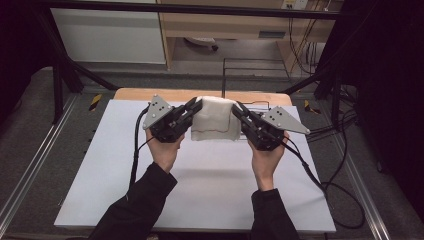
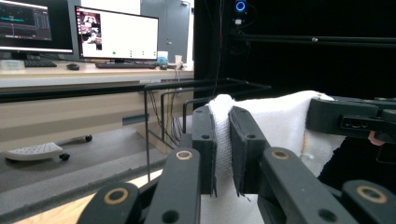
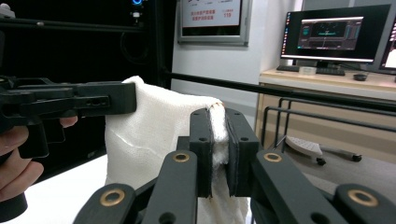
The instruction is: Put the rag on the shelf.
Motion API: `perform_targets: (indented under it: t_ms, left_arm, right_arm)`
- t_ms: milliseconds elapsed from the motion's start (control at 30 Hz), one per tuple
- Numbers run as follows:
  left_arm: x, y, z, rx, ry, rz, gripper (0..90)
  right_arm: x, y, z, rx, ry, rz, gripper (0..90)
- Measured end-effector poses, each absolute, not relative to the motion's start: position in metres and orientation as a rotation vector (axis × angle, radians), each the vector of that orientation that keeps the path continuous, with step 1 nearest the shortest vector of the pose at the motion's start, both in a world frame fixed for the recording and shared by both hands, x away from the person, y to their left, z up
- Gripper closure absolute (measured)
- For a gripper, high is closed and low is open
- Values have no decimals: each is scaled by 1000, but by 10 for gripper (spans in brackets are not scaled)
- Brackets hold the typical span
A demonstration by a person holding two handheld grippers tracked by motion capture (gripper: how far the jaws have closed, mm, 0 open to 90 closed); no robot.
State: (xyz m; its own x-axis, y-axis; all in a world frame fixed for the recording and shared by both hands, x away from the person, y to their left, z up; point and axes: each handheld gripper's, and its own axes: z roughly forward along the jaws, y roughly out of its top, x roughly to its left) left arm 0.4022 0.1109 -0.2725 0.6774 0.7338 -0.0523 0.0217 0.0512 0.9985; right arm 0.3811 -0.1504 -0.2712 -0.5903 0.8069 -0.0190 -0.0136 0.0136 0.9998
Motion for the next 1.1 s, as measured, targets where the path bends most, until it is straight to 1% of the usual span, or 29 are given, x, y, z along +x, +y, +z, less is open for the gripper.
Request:
perform_targets:
  t_ms: [1100]
  left_arm:
    - [440, 68, -223, 1359, 611, 655, 811]
  right_arm:
    - [414, -182, -214, 824, 1511, 1627, 830]
